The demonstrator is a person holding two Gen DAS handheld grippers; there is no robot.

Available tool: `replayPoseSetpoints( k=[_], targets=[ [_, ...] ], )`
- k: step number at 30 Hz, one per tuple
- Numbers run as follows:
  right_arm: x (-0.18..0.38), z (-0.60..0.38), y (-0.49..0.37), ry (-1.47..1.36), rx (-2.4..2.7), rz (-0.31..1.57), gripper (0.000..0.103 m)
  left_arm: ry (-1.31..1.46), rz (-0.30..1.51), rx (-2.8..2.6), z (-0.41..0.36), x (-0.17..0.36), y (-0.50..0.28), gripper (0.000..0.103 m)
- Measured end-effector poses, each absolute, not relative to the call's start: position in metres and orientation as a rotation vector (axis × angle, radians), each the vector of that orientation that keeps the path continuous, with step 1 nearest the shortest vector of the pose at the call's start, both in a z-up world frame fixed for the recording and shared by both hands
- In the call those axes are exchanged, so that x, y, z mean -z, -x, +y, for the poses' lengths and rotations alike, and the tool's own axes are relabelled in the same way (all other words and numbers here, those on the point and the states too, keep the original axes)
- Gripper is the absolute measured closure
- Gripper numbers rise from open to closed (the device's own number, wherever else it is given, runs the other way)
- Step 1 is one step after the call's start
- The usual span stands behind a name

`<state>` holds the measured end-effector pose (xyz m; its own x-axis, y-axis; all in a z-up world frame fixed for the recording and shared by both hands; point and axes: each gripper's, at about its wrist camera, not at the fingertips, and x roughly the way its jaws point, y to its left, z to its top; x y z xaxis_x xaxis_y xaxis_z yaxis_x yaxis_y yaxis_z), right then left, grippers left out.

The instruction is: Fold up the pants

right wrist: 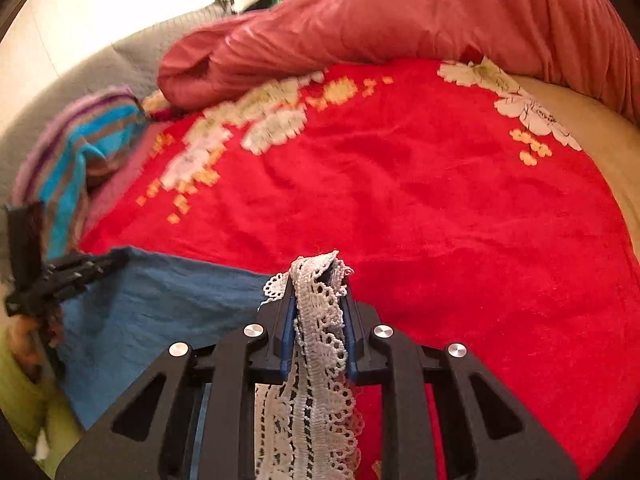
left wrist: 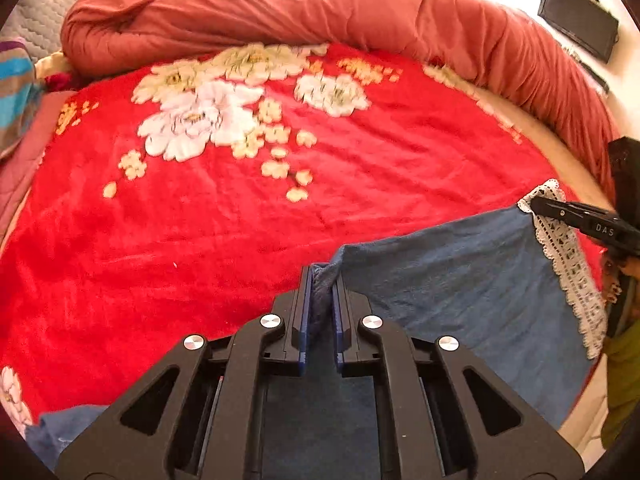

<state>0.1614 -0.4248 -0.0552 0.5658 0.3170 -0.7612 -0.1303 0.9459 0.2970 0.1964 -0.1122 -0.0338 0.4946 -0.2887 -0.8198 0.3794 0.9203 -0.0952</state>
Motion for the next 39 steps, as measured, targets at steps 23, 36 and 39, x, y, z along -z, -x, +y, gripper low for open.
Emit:
replayPoseSetpoints(
  k=[23,36,39],
  targets=[
    [0.016,-0.401,-0.064,-0.088,-0.110,0.815,0.027,-0.059,0.781,0.208,-0.018,-0.026,-0.110,0.034],
    [0.048,-0.336,-0.053,-0.004,-0.176,0.943,0.027,-0.057,1.069,0.300,-0.044,0.060,-0.126,0.026],
    [0.052,-0.352,-0.052,-0.043,-0.144,0.954,0.027,-0.015,1.047,0.293,-0.030,0.056,-0.123,0.028]
  ],
)
